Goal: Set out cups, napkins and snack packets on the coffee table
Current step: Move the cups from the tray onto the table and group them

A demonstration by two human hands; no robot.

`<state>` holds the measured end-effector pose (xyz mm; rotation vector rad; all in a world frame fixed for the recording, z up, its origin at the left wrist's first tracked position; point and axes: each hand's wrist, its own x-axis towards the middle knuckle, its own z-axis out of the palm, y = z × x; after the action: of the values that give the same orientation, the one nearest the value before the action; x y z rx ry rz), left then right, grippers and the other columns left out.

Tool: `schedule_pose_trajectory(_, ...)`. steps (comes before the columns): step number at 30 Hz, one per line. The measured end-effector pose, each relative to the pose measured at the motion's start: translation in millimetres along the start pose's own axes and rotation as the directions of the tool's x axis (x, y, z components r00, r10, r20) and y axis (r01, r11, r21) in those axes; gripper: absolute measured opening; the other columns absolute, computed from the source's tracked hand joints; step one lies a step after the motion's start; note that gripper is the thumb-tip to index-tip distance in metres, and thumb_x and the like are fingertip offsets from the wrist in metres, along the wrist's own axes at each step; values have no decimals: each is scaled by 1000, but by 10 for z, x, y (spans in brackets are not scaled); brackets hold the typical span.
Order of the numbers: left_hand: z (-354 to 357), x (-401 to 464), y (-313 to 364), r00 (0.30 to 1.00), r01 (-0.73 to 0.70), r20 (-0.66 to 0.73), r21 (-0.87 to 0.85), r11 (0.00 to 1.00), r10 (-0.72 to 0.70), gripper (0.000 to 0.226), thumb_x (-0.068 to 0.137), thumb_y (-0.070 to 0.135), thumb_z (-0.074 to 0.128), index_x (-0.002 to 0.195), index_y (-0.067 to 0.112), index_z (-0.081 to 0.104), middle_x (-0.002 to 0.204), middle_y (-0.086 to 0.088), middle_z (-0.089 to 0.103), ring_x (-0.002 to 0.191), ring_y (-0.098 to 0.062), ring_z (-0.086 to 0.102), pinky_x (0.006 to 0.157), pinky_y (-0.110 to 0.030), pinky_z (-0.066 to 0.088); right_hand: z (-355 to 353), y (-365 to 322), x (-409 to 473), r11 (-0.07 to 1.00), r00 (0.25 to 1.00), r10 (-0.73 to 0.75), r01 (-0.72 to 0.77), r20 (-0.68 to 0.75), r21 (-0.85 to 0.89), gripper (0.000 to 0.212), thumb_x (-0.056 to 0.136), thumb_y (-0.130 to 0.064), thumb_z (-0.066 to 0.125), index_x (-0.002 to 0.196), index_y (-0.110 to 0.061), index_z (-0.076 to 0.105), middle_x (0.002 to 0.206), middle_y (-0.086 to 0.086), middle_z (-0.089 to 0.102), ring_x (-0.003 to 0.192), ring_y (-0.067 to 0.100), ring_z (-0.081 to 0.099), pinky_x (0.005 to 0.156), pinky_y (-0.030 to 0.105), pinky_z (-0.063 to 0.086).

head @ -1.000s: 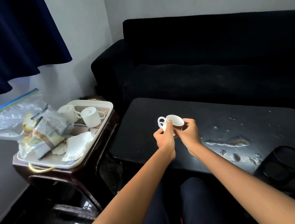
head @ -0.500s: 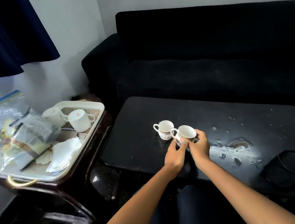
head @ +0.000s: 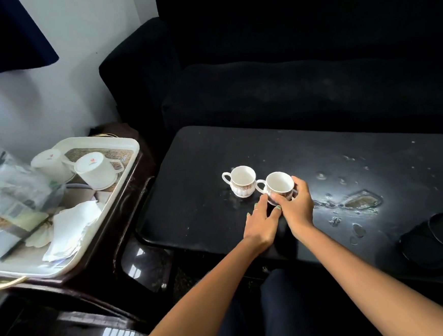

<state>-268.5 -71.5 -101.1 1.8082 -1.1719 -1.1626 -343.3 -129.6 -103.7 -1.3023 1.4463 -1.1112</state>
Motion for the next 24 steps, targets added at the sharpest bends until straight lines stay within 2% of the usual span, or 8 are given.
schedule_pose_trajectory(6, 18, 89, -20, 1000, -23, 6, 42, 999, 23, 58, 100, 29, 33, 153, 22, 11, 159, 3, 18, 148, -12, 4, 119, -40, -6, 10, 66, 74, 999, 1000, -26, 26, 4, -19, 58, 69, -6, 78, 119, -19, 51, 103, -6, 59, 94, 13, 55, 84, 27, 45)
schedule_pose_trajectory(11, 24, 97, -26, 1000, -25, -8, 60, 998, 25, 58, 100, 29, 35, 153, 23, 12, 159, 2, 18, 148, -15, 6, 119, -40, -4, -15, 92, 98, 996, 998, -53, 55, 27, -68, 58, 70, -12, 78, 119, -23, 49, 103, -10, 57, 94, 11, 55, 80, 24, 42)
schedule_pose_trajectory(15, -2, 66, -24, 999, -36, -30, 38, 999, 37, 57, 98, 32, 40, 151, 25, 21, 156, 4, 28, 145, -16, 20, 118, -41, 2, -43, 106, 117, 989, 1000, -1, 5, 28, -149, 75, 68, -24, 82, 130, -18, 40, 125, -4, 51, 112, 17, 51, 92, 32, 42)
schedule_pose_trajectory(18, -33, -7, -28, 999, -12, -30, 21, 1000, 13, 60, 95, 36, 45, 150, 24, 23, 155, 2, 30, 145, -20, 22, 118, -39, 8, -79, 109, 83, 979, 998, 58, -50, 33, -196, 83, 68, -24, 81, 136, -14, 34, 137, 5, 45, 122, 23, 46, 101, 38, 41)
schedule_pose_trajectory(21, -72, -84, -66, 999, 37, -4, 43, 998, -37, 69, 93, 35, 51, 152, 18, 19, 158, 0, 24, 146, -19, 19, 120, -36, 15, -113, 114, -5, 962, 995, 97, -90, 15, -257, 73, 72, -14, 75, 134, -8, 37, 134, 12, 47, 122, 27, 47, 102, 39, 40)
schedule_pose_trajectory(24, -123, -204, -82, 998, 58, 12, 96, 994, -59, 70, 93, 30, 53, 152, 16, 18, 158, 0, 22, 145, -15, 21, 117, -29, 19, -133, 78, -139, 941, 991, 130, -130, -20, -312, 51, 75, -6, 67, 122, -3, 48, 124, 15, 53, 114, 31, 51, 92, 34, 40)
